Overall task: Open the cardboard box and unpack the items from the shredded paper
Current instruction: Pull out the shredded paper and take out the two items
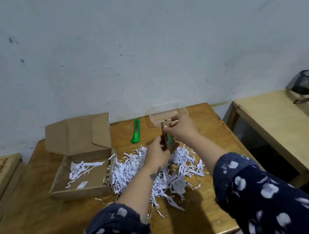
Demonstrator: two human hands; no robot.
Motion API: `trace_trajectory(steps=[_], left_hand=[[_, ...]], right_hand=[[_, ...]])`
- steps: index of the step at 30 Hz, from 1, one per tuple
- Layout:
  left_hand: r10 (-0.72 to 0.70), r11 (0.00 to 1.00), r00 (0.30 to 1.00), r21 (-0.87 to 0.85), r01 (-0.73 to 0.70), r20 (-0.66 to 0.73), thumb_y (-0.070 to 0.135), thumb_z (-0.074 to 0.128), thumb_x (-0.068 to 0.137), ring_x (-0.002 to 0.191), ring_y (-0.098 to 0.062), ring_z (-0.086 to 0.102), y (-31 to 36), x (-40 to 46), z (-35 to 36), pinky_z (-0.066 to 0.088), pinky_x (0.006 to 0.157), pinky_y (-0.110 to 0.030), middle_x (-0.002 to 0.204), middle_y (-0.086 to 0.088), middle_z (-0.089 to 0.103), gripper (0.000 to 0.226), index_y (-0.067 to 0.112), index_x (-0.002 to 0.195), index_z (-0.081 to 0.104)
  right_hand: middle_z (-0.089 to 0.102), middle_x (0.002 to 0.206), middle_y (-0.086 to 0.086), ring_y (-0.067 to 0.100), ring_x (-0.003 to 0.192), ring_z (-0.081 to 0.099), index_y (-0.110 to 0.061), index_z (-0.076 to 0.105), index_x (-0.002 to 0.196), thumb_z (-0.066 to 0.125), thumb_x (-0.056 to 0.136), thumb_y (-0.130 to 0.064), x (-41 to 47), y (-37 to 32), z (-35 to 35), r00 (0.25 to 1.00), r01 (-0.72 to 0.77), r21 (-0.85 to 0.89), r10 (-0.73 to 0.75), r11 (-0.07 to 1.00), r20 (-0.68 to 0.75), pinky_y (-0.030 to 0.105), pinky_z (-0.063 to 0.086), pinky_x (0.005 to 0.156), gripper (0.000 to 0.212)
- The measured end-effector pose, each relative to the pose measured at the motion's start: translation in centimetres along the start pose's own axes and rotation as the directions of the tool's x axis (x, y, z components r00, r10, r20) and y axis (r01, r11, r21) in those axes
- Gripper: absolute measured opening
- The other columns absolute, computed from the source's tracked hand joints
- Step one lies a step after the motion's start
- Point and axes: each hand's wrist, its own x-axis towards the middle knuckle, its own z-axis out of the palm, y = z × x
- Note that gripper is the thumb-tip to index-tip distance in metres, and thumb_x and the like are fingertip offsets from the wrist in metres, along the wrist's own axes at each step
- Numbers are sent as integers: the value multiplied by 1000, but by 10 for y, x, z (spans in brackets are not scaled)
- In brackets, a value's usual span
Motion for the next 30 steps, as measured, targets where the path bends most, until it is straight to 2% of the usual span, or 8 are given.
trace_trajectory(steps=[4,8,12,17,22,25,27,30], left_hand=[[45,993,999,111,-48,31,26,79,77,90,-14,66,-3,8,14,55,82,-36,97,3,70,32,22,103,60],[70,925,989,363,-115,133,30,75,79,80,-15,63,2,14,31,54,80,-36,82,10,66,21,22,96,66],[266,653,946,687,-320,187,37,60,90,122,-17,47,0,15,43,35,98,-40,128,11,57,32,33,122,58],[238,603,932,711,-362,273,40,53,93,133,-14,35,-20,22,55,23,108,-40,140,12,45,36,35,129,51],[219,592,937,726,-351,274,44,49,94,135,-12,30,-41,25,63,20,109,-39,140,14,43,34,39,127,51],[255,606,934,712,-355,249,50,42,95,131,-7,34,-37,27,63,16,105,-36,137,18,48,34,39,126,52],[295,619,929,696,-365,225,48,38,97,128,-4,36,-30,26,61,13,100,-34,133,22,51,33,40,124,55],[331,657,928,663,-358,173,36,37,97,125,-1,38,-17,26,54,11,93,-31,130,23,54,31,38,120,58]], right_hand=[[64,105,9,27,96,65,-13,51,109,75,77,-21,8,24,-19,990,-102,144,115,984,-83,45,57,80,41],[66,107,9,27,96,64,-16,54,112,73,76,-20,15,51,-39,971,-155,121,174,981,-167,45,56,81,41],[63,118,10,26,104,61,-18,56,126,68,80,-19,24,73,-56,964,-175,-65,158,982,-212,36,52,77,47],[65,113,14,29,99,63,-6,61,119,64,87,-17,45,102,-56,969,-202,-310,143,929,-204,38,55,81,34],[60,85,4,20,77,57,-9,64,103,65,85,-19,68,121,-41,949,-276,-283,213,919,-232,32,51,69,20],[61,86,1,18,78,55,-11,66,103,64,87,-21,73,131,-33,942,-280,-240,219,929,-254,31,51,73,19],[62,95,3,19,86,57,-13,65,109,63,87,-25,73,133,-32,942,-281,-245,218,928,-254,33,51,78,25],[52,130,9,29,121,45,-19,57,125,60,89,-33,67,129,-33,946,-261,-410,147,874,-290,44,40,102,39]])
